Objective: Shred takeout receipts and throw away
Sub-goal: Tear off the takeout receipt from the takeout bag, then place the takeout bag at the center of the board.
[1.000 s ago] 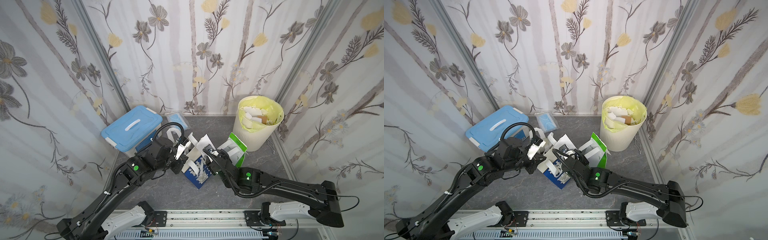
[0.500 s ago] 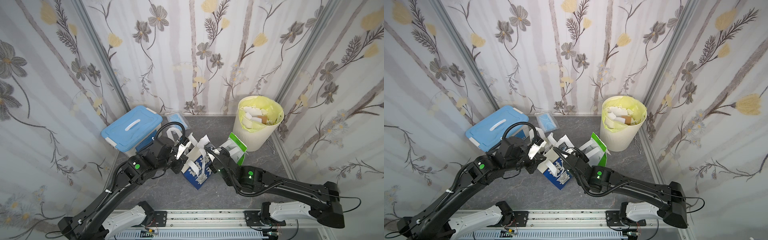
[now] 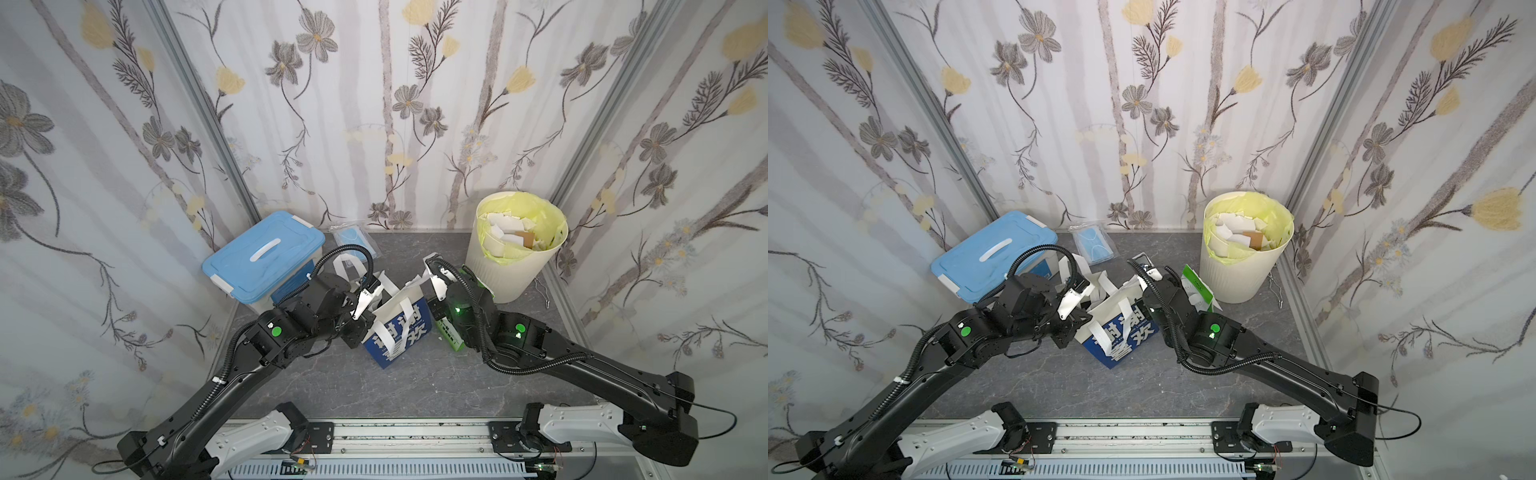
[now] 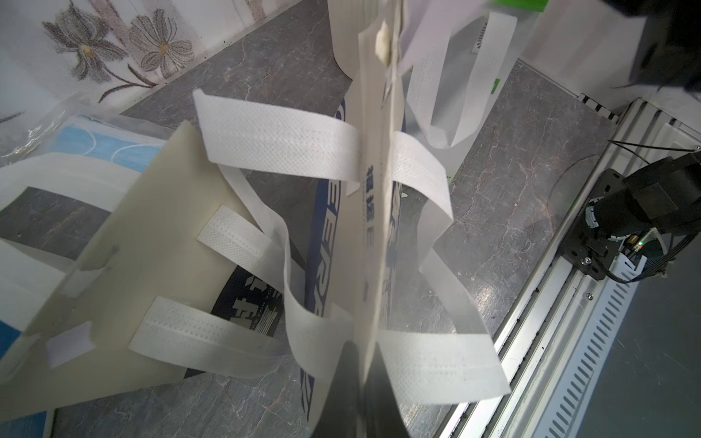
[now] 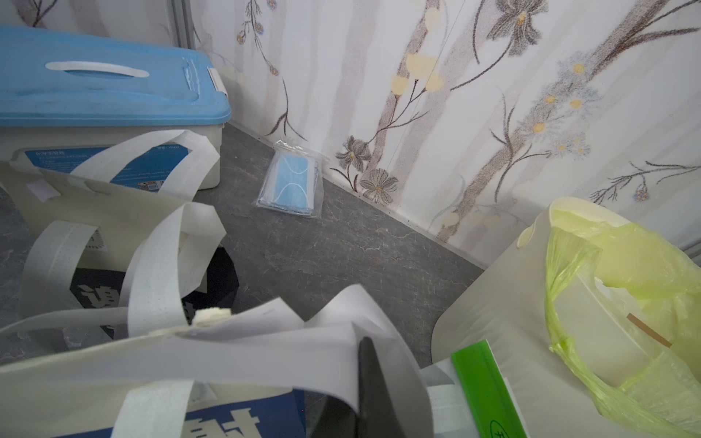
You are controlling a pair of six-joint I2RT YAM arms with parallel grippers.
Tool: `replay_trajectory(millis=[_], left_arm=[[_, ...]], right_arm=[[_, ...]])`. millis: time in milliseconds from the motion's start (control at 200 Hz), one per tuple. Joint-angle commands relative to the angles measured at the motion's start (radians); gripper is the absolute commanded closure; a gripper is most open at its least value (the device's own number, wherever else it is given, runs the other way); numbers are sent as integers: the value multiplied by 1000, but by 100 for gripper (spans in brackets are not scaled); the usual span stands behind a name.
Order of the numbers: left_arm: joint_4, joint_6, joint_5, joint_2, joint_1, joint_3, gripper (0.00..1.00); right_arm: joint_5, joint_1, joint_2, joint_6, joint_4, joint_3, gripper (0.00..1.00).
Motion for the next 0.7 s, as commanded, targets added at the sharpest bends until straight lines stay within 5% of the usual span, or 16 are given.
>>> replay_trajectory(millis=[0,465,694], left_arm=[[-53,24,-28,2,1,3,100],[68,-102,-70,85,-13,56,100],[86,-136,-244,208,-56,161,100]], right_arm=[[35,-48,-17,-5,79,31,100],[-40,-110,-139,54,17,69,100],[-43,-108,-200,101,-14,66,100]])
